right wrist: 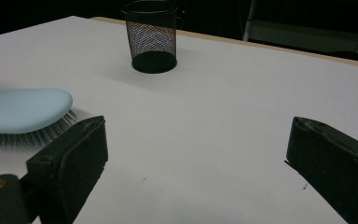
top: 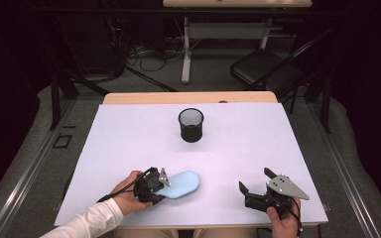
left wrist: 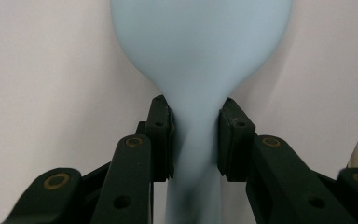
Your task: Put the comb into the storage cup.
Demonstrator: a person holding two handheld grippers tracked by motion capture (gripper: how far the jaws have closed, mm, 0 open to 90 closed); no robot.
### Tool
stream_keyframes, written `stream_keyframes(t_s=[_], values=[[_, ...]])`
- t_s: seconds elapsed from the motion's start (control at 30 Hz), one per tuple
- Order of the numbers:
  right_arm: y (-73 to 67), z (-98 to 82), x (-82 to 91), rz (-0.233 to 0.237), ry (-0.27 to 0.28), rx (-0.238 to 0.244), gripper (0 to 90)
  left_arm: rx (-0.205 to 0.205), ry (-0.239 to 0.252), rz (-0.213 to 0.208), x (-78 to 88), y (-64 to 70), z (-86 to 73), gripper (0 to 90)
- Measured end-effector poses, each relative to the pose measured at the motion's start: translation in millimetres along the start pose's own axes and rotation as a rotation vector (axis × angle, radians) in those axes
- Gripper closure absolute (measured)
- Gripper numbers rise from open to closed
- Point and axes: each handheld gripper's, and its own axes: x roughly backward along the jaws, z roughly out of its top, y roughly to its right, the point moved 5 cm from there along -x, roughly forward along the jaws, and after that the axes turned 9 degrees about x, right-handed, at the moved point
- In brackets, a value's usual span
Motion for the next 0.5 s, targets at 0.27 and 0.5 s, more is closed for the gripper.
stream_keyframes(t_s=[0.27, 0.5], values=[[-0.2, -0.2, -0.9, 0.001, 0.002, -0.002, 4.9, 0.010, 0.012, -0.002, 2.2, -1.8, 0.2, 70.0], [-0.9, -0.4, -1.3, 0.003, -0.003, 0.000, 4.9, 0.016, 0.027, 0.003, 4.6, -3.8, 1.2, 70.0]])
